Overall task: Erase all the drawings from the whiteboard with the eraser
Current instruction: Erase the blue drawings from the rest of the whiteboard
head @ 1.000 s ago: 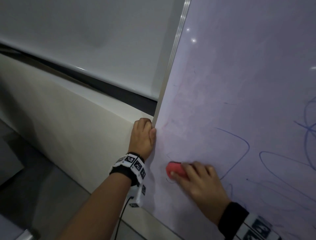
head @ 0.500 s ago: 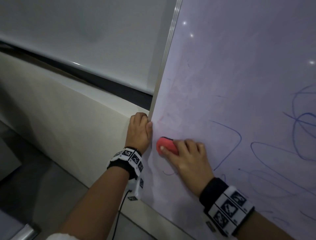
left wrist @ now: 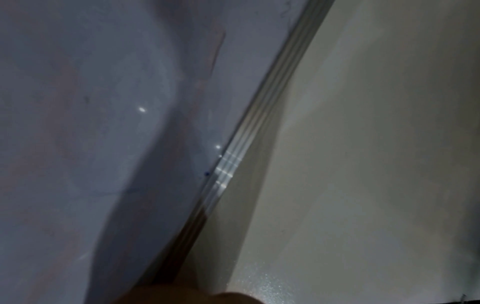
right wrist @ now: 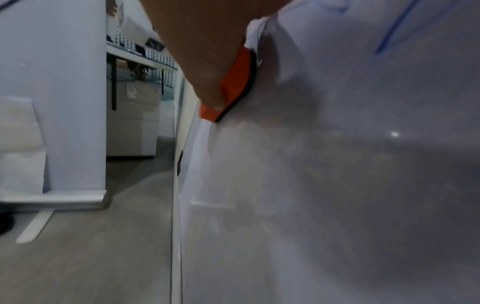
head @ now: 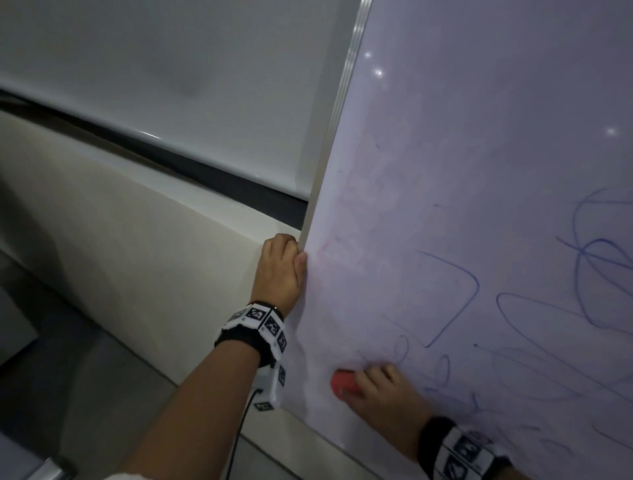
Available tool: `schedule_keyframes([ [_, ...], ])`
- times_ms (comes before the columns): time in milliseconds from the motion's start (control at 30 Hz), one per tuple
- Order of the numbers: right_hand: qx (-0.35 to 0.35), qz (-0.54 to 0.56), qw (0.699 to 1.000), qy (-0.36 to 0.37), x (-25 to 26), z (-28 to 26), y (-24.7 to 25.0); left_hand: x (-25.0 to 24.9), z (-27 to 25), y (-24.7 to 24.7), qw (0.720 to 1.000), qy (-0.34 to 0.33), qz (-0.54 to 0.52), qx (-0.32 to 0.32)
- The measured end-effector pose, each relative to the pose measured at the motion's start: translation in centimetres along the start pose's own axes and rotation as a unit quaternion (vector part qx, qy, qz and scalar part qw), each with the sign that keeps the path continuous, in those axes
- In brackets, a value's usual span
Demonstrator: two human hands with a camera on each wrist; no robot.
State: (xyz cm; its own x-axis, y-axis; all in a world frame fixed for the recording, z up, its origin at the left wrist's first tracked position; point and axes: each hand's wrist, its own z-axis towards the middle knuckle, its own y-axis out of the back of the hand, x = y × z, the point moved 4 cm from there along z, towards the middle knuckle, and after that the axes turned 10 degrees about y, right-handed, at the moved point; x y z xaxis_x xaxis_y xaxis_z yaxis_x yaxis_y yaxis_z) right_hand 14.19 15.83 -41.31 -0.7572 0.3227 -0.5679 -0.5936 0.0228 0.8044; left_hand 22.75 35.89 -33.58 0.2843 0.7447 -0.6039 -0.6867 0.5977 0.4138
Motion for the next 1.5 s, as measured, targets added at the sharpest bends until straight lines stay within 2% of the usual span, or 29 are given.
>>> schedule_keyframes([
  [100,-0.067,0.006,0.997,-0.029,-0.5,-0.7,1.2,-0.1,-0.2,-0.1,1.000,0.005,0.002,-0.010],
  [233,-0.119,-0.009,0.989,-0.089,-3.9,3.7,4.2,-0.2,-0.1,-0.2,1.000,0.017,-0.004,-0.016],
  [367,-0.065,0.000,0.998,-0.017,-0.3,1.2,0.3,-0.2,-0.1,0.0,1.000,0.006,0.020,-0.004],
  [433,-0.026,0.012,0.999,-0.014,0.4,-0.7,-0.3,-0.2,0.0,-0.1,1.000,0.010,0.021,0.006],
  [500,-0.050,0.004,0.997,-0.055,-1.2,-1.2,1.9,-0.2,0.0,-0.1,1.000,0.007,0.018,0.014],
  [567,-0.114,-0.025,0.985,-0.129,-4.2,-0.4,6.2,-0.8,0.3,0.4,0.999,0.013,-0.002,0.031],
  [633,-0.180,-0.054,0.961,-0.204,-7.6,0.4,9.9,-2.0,1.3,1.1,0.996,0.062,-0.049,0.041],
  [700,-0.203,-0.059,0.946,-0.246,-9.1,0.8,10.8,-3.5,2.7,0.9,0.983,0.129,-0.124,0.034],
  [733,-0.193,-0.051,0.952,-0.230,-8.6,0.9,10.1,-4.3,3.3,0.7,0.974,0.153,-0.165,0.021],
  [800,-0.140,-0.038,0.980,-0.136,-5.4,0.3,6.6,-4.8,3.9,0.4,0.958,0.184,-0.218,-0.014],
  [867,-0.061,-0.029,0.997,-0.047,-1.9,-1.5,2.9,-4.6,3.9,0.1,0.955,0.195,-0.221,-0.037],
  [933,-0.022,-0.005,1.000,-0.018,-0.7,-2.8,1.8,-4.2,3.7,0.0,0.957,0.192,-0.211,-0.052],
  [1000,-0.064,-0.009,0.997,-0.031,-1.7,-2.5,3.2,-4.5,3.7,0.1,0.958,0.190,-0.205,-0.057],
  [1100,-0.117,-0.020,0.989,-0.088,-3.9,-0.2,4.8,-4.9,3.7,0.2,0.958,0.198,-0.197,-0.062],
  [1167,-0.099,-0.004,0.994,-0.050,-2.7,0.8,2.9,-4.9,3.7,0.3,0.956,0.206,-0.200,-0.060],
  [1267,-0.007,0.005,0.999,0.049,1.4,0.2,-1.5,-5.0,3.7,0.4,0.956,0.216,-0.194,-0.047],
  [1333,0.002,0.023,0.999,0.027,1.7,0.4,-1.5,-5.0,3.6,0.5,0.957,0.215,-0.190,-0.045],
  [1433,-0.048,0.024,0.998,-0.045,-1.1,2.5,1.3,-5.0,3.5,0.5,0.956,0.218,-0.190,-0.052],
  [1500,-0.056,0.021,0.997,-0.039,-1.4,2.8,1.5,-5.0,3.5,0.5,0.954,0.227,-0.191,-0.051],
])
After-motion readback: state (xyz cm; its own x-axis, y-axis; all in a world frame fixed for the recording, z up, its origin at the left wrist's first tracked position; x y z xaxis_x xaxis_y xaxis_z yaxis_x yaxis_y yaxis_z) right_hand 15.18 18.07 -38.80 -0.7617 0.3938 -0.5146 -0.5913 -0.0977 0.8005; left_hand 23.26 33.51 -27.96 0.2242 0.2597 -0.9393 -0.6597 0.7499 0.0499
